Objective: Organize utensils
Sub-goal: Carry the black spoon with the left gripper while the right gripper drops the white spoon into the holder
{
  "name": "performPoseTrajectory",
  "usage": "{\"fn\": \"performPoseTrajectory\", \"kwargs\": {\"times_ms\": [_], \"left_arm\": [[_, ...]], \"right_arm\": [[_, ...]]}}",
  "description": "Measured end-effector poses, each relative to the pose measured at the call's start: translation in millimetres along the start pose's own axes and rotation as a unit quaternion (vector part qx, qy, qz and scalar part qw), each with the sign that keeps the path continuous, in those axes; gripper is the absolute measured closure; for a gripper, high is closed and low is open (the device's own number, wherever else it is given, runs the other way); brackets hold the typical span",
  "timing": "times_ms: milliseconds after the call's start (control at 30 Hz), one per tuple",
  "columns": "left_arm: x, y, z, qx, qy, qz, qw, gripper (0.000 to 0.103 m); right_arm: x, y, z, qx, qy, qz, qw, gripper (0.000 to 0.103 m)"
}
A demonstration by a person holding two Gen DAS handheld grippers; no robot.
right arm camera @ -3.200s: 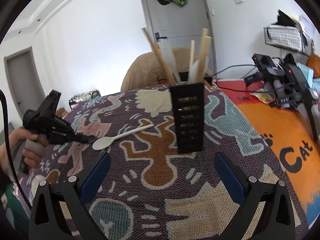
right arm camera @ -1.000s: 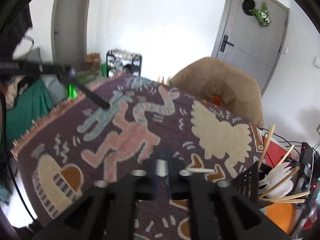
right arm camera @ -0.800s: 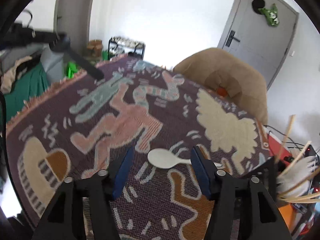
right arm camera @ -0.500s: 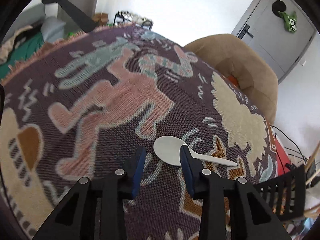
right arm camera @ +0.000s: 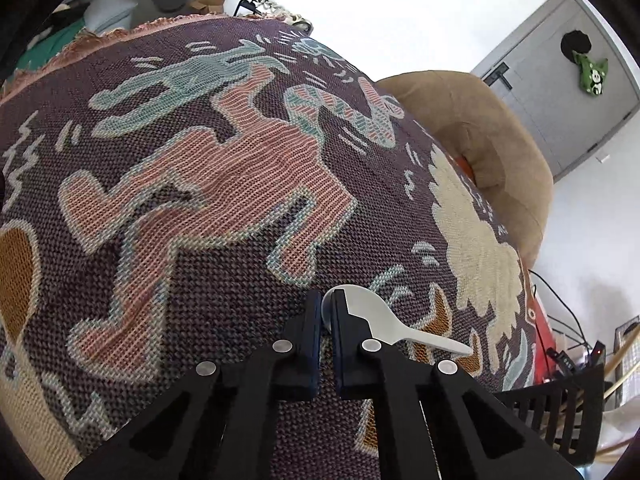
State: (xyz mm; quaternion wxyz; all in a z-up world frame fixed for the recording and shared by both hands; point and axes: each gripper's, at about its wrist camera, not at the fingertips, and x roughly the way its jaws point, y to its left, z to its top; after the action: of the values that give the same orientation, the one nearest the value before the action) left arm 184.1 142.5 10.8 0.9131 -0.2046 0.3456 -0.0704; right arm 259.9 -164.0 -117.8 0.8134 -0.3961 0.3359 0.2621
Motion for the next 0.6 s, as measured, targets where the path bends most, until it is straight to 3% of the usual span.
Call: {"fn": "performPoseTrajectory", "kwargs": {"times_ms": [300,600], "left_arm": [[-10,-20,7,0.017,-0.012,-0.009,0.9997,0.103],[-18,-54,12,0.048,-0.021,-0.018,0.9985,0.103]], "right_arm": [[-52,-38,-1,0.075,-0.058,0.031,0.995,0.099],[-121,-106,-15,0.192,-0.131,0.08,0.969,0.099]]}}
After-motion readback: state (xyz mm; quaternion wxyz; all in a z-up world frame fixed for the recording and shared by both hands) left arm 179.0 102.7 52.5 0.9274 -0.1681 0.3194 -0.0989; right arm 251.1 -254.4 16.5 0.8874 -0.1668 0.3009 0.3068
